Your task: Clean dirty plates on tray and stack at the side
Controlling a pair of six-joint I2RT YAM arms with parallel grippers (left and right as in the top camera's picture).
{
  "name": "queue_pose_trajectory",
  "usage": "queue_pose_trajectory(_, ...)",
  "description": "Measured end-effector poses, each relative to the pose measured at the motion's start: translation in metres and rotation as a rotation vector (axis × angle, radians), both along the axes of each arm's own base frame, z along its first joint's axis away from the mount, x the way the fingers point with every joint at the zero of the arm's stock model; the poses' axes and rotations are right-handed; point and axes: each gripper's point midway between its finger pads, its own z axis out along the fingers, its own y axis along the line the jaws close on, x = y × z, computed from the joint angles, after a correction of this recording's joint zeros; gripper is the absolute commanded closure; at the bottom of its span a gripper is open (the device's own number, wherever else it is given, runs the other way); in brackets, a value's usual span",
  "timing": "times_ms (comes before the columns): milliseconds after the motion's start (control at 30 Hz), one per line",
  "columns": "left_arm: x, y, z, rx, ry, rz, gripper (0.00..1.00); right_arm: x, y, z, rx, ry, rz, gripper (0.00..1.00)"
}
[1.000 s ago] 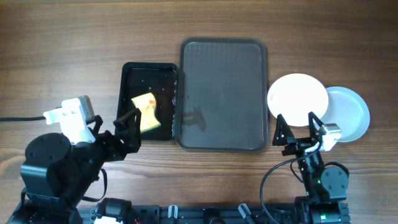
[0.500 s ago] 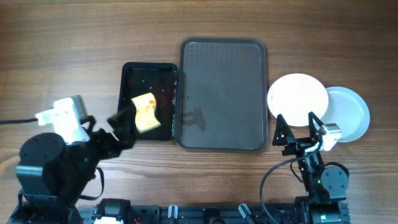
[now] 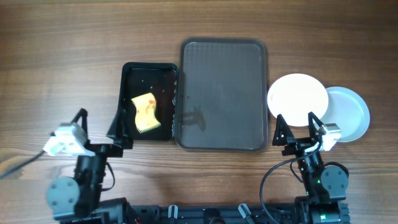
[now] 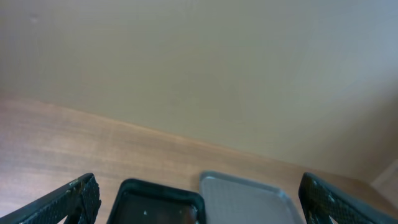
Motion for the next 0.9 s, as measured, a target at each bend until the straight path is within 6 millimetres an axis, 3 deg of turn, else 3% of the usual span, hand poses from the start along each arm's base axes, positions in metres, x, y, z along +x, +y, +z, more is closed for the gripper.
queue_pose_trajectory(200,0.006,0.004,-0.059,-0.033,-0.013,0.018,0.00,0.000,0.000,0.000,0.000,0.000,0.000,0.00)
queue_pose_trajectory(433,0.017,0.012,-0.091,-0.054,-0.044,0.056,0.00,0.000,0.000,0.000,0.000,0.000,0.000,0.00)
queue_pose_trajectory(567,0.021,0.012,-0.121,-0.066,0.035,0.060,0.00,0.000,0.000,0.000,0.000,0.000,0.000,0.01)
queue_pose_trajectory(900,0.021,0.009,-0.135,-0.071,0.086,0.061,0.00,0.000,0.000,0.000,0.000,0.000,0.000,0.00)
